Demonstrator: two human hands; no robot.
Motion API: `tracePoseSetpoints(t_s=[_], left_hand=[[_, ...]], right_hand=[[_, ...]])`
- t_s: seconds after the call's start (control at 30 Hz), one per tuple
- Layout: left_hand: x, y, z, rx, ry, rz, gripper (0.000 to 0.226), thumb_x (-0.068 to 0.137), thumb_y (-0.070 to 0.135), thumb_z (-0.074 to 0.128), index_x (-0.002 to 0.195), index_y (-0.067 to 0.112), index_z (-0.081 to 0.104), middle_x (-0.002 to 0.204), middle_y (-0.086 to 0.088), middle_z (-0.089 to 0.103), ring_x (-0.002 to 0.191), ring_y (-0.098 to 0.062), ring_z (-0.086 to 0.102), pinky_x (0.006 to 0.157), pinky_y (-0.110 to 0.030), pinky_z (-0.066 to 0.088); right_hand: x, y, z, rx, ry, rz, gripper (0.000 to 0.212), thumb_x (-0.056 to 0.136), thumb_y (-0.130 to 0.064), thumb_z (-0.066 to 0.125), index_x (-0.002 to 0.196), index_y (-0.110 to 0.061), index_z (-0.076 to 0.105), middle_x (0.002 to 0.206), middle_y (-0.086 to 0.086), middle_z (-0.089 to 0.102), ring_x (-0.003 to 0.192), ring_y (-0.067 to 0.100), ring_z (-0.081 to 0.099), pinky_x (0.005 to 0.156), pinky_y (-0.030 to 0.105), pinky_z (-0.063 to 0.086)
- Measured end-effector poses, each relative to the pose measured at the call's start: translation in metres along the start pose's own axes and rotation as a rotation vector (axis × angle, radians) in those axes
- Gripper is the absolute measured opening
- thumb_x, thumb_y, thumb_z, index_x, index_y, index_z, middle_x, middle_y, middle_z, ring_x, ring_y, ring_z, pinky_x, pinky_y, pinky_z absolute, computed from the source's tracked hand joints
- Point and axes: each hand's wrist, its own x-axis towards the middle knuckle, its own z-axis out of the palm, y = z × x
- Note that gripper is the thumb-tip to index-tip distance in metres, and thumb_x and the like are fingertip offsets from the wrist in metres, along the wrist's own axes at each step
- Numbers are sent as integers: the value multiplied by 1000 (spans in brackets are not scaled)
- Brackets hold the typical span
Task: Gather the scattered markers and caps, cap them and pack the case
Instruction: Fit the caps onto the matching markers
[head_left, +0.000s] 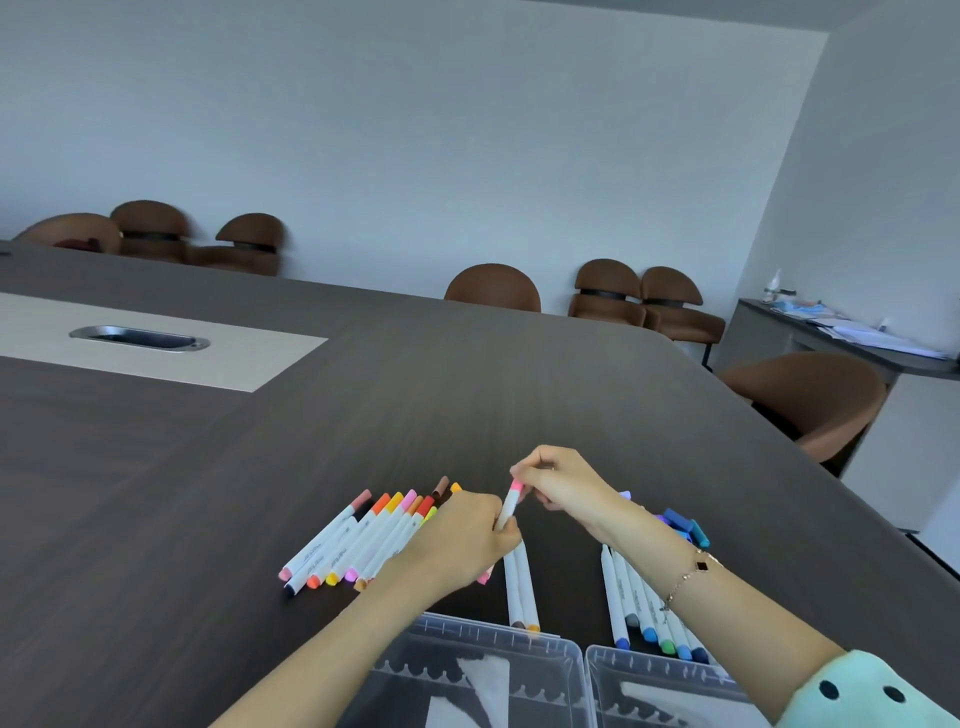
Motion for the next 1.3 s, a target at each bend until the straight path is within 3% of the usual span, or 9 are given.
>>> tracePoseSetpoints(t_s=[0.07, 0.2, 0.3, 0.47, 0.63, 0.8, 0.97, 1.1, 1.3], left_hand=[[2, -2, -1, 88, -22, -38, 35, 94, 35, 50, 62, 23, 43, 58, 4, 44, 49, -9, 45, 53, -13, 36], [-2, -10, 3, 260, -79, -113, 28, 91, 36, 54, 68, 20, 47, 61, 5, 44, 55, -10, 47, 58, -15, 37], [-6, -12, 6, 382, -62, -107, 26, 91, 41, 52, 78, 18, 50, 63, 5, 43, 63, -12, 50, 64, -17, 40], [-3, -2, 9, 321, -90, -9, 43, 91, 48, 48, 58, 21, 42, 56, 5, 42, 53, -11, 46, 58, -16, 39], [-1, -4, 10, 325, -102, -32, 34, 85, 40, 56, 59, 21, 44, 57, 4, 45, 55, -10, 47, 60, -20, 42], [0, -4, 15, 344, -77, -73, 26, 87, 37, 54, 66, 21, 49, 61, 4, 49, 57, -10, 50, 59, -17, 41], [2, -7, 5, 197, -86, -109, 31, 91, 36, 49, 65, 20, 45, 59, 5, 45, 53, -9, 45, 54, -16, 34], [2, -14, -10, 69, -130, -79, 39, 94, 36, 41, 62, 16, 45, 58, 3, 52, 65, -13, 61, 54, -18, 33], [1, -14, -9, 12, -52, 10, 36, 93, 35, 43, 62, 18, 40, 59, 2, 54, 75, -20, 69, 60, -24, 44]], right_hand=[[2, -2, 4, -135, -55, -25, 13, 92, -22, 57, 88, -12, 65, 77, 2, 69, 55, 4, 48, 55, 15, 35], [12, 6, 15, -400, -78, -146, 23, 94, -28, 54, 99, -13, 71, 94, -1, 69, 88, 7, 62, 81, 20, 45], [22, 14, 12, -498, -24, -192, 19, 95, -22, 52, 105, -16, 67, 104, -2, 66, 92, 5, 58, 80, 17, 44], [41, 16, 15, -625, -72, -347, 27, 96, -14, 50, 119, -23, 62, 117, -1, 60, 110, 12, 56, 84, 12, 40], [58, 2, 34, -887, -190, -524, 38, 97, -11, 47, 131, -25, 55, 137, -3, 53, 128, 14, 43, 102, 30, 42], [74, 2, 57, -1017, -234, -527, 32, 97, -16, 48, 127, -21, 59, 128, 2, 57, 120, 17, 48, 94, 38, 49], [81, 4, 58, -972, -124, -514, 17, 94, -22, 54, 106, -15, 65, 108, 3, 65, 105, 18, 54, 87, 37, 49], [74, -3, 19, -456, -57, -360, 11, 91, -14, 61, 94, -4, 59, 99, 6, 72, 93, 0, 65, 89, 32, 52], [30, -1, -48, -333, -98, -159, 21, 91, -31, 60, 103, -15, 69, 87, -7, 72, 83, -2, 62, 77, 15, 44]])
